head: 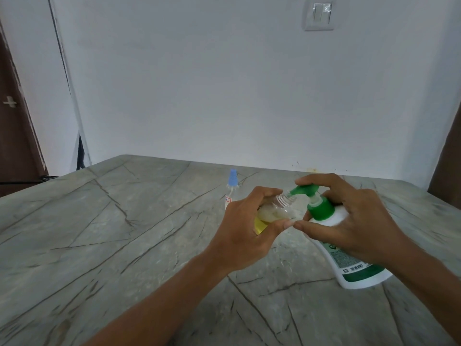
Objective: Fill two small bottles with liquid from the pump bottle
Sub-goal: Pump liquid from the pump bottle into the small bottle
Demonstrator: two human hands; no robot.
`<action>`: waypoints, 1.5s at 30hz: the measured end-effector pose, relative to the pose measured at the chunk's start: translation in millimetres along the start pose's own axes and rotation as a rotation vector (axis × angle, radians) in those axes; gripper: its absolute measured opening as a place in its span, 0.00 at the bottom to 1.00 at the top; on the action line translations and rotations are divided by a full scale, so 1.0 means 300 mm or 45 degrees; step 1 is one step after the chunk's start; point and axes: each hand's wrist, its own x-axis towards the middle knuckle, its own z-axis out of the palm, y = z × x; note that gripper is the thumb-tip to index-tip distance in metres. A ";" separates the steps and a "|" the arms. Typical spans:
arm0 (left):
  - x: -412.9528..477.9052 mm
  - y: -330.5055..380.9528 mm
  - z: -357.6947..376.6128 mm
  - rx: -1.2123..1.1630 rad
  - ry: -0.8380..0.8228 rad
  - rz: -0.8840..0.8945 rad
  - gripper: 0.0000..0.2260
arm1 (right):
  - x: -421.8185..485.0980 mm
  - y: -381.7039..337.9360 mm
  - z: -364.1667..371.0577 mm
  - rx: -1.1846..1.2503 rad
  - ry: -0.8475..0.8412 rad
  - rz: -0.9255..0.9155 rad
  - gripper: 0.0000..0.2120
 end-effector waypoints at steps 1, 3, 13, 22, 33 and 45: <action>0.001 0.001 0.000 -0.001 -0.001 -0.001 0.20 | 0.001 -0.002 -0.001 0.005 0.006 0.005 0.28; 0.000 0.001 0.001 -0.002 0.002 -0.001 0.20 | 0.002 -0.003 -0.002 0.021 0.013 0.009 0.28; -0.008 -0.008 -0.001 0.002 -0.039 -0.007 0.20 | 0.001 0.011 0.002 0.048 0.029 0.030 0.23; 0.000 -0.010 -0.003 0.000 -0.006 -0.001 0.20 | -0.005 0.012 0.004 -0.001 -0.024 -0.006 0.32; -0.004 -0.003 -0.001 -0.004 -0.006 0.006 0.20 | -0.006 0.018 0.005 0.027 0.051 0.024 0.28; -0.003 -0.005 -0.005 0.002 -0.014 0.003 0.20 | -0.005 0.013 0.004 0.010 -0.013 0.027 0.34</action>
